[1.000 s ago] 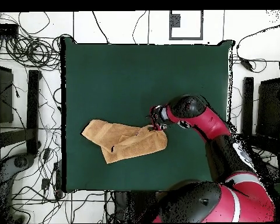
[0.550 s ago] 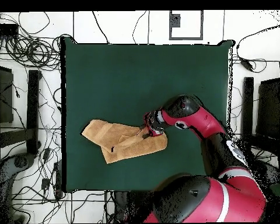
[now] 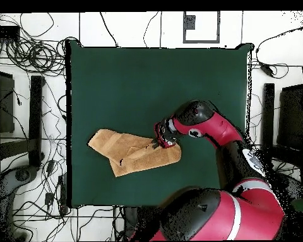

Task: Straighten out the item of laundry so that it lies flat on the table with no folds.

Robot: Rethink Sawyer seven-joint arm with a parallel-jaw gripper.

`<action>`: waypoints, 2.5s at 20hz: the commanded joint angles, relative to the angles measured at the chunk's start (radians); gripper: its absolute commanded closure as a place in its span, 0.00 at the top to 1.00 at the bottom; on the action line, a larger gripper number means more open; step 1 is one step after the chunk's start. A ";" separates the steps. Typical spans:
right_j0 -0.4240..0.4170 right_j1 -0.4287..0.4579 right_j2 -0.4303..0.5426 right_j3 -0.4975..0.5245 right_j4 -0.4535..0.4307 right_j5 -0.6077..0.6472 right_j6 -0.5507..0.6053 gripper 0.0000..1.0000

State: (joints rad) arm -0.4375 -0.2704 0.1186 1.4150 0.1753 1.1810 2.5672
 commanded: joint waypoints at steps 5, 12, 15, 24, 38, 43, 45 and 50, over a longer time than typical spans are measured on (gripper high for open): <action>0.041 -0.006 0.017 0.009 -0.065 -0.229 0.001 0.00; 0.108 -0.067 -0.081 0.009 -0.272 -0.667 0.056 0.00; 0.127 -0.077 -0.103 0.022 -0.273 -0.680 0.092 0.00; 0.174 -0.074 -0.177 0.025 -0.317 -0.813 0.096 0.00; 0.643 0.118 -0.799 -0.144 -0.393 -0.630 0.358 0.00; 0.745 0.168 -0.894 -0.115 -0.317 -0.591 0.427 0.00; 0.762 0.197 -0.925 -0.124 -0.293 -0.568 0.444 0.00; 0.765 0.183 -0.899 -0.096 -0.249 -0.585 0.405 0.00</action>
State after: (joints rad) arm 0.3275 -0.1268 -0.7389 1.3050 -0.1479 0.5061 2.7004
